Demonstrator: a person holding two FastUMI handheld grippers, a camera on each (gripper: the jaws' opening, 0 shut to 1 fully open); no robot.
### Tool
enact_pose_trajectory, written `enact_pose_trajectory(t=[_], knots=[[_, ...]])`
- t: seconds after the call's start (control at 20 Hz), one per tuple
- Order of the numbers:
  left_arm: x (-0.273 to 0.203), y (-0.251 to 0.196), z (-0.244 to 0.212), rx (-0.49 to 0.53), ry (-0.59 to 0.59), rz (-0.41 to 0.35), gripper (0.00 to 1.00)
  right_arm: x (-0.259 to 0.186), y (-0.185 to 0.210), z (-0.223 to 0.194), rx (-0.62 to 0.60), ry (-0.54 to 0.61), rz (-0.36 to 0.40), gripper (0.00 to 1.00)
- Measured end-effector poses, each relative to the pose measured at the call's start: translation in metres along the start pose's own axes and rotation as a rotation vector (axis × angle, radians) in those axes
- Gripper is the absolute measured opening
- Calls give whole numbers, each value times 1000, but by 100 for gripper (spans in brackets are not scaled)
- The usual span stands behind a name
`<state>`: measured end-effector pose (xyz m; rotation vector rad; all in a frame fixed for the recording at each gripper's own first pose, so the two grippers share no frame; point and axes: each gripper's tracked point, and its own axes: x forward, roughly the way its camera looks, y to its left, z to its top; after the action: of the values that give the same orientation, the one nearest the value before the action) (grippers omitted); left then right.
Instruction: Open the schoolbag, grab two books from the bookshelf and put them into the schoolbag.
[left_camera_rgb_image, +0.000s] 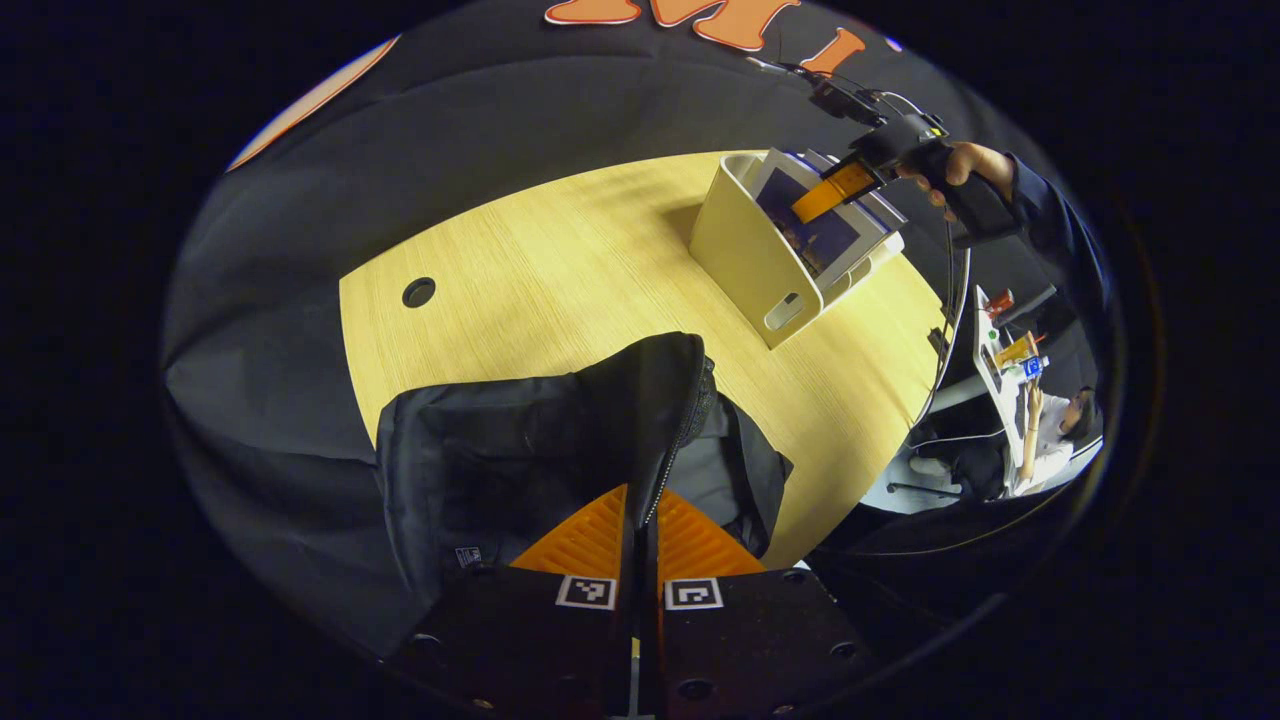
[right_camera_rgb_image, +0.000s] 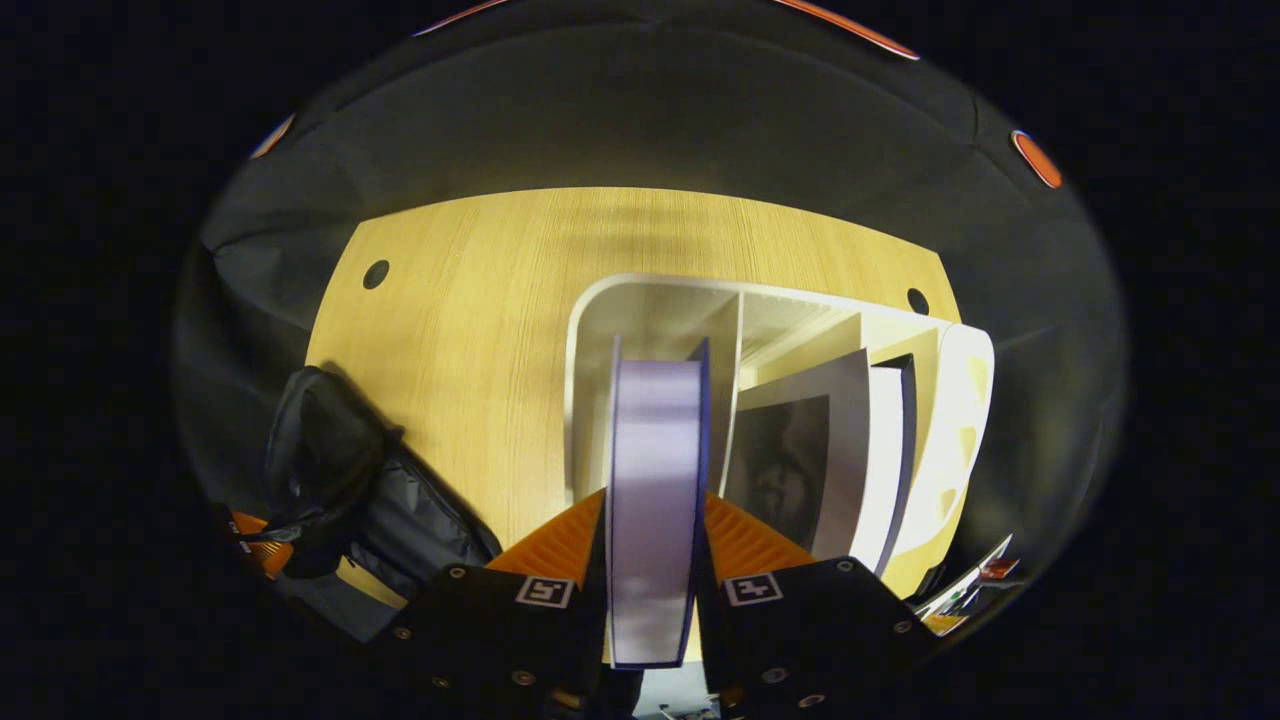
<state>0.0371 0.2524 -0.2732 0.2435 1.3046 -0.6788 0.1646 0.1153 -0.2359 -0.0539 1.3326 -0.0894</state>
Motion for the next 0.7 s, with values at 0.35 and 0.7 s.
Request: enact_pose_trajectory(t=[0.35, 0.7], knots=[[7, -5, -3, 19, -2, -9, 4, -25, -3, -33, 26, -19, -2, 36], [11, -9, -4, 28, -9, -15, 4, -58, -8, -89, 46, -41, 31, 36]])
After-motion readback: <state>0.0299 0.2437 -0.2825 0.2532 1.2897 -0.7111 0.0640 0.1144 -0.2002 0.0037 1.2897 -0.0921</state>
